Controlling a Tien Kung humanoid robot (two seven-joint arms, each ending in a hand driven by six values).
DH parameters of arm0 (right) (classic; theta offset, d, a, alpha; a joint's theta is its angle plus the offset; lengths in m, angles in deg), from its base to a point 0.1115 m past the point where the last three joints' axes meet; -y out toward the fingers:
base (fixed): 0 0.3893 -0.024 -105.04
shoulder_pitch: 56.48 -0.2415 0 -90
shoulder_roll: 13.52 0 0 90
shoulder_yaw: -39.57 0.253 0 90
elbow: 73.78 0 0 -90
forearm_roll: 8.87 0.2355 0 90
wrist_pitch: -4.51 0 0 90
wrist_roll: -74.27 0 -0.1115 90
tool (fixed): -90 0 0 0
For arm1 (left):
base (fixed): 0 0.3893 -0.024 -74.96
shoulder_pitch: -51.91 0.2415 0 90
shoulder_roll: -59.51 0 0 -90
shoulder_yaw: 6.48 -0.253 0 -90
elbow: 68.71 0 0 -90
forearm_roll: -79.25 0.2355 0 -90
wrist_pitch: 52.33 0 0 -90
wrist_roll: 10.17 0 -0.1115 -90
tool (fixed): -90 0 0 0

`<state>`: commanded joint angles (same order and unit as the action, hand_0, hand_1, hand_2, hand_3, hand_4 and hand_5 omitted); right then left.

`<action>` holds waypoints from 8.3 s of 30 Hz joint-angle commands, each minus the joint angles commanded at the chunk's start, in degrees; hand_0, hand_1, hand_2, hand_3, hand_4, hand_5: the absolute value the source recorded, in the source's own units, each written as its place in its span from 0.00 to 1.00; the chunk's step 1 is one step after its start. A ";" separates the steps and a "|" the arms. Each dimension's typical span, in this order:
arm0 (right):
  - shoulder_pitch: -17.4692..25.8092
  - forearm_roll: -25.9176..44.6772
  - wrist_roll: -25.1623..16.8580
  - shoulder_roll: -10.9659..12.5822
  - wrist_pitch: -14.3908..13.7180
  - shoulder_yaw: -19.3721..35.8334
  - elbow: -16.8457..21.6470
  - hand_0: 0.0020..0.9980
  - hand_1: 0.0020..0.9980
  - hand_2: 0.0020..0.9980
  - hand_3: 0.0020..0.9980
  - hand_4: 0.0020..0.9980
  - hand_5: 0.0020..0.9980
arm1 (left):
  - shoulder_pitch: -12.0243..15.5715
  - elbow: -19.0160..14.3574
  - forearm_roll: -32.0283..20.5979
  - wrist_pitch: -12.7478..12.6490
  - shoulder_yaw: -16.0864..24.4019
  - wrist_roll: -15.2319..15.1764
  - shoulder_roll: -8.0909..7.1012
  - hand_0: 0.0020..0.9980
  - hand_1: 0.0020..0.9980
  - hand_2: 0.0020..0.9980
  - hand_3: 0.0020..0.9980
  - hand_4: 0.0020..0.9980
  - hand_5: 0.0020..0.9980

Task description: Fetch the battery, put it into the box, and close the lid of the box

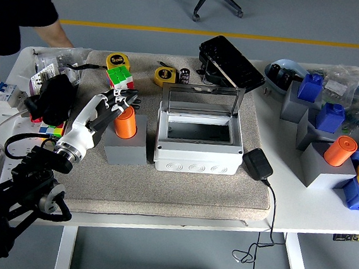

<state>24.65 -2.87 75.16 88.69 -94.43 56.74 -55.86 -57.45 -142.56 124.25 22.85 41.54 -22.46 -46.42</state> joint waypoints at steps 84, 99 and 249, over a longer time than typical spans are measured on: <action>-0.18 0.16 -0.11 0.26 0.05 0.49 0.07 0.58 0.64 0.66 0.58 0.94 0.50 | -4.41 5.40 -8.23 -2.73 -5.83 -4.26 2.23 0.20 0.25 0.26 0.26 1.00 0.61; -0.14 0.28 -0.11 0.28 -0.01 0.13 0.07 0.58 0.64 0.66 0.58 0.94 0.50 | -4.54 5.12 -8.56 -1.80 -6.49 -3.54 2.40 0.13 0.20 0.24 0.21 1.00 0.60; -0.19 0.93 -0.70 0.78 -0.83 0.09 0.18 0.57 0.64 0.66 0.57 0.94 0.50 | -20.14 -8.27 31.29 -0.05 -11.42 30.70 5.58 0.28 0.53 0.48 0.51 1.00 0.68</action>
<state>24.47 -1.94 74.46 89.46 -95.26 56.83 -55.68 -77.59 -150.82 155.54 22.79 30.12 8.24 -40.84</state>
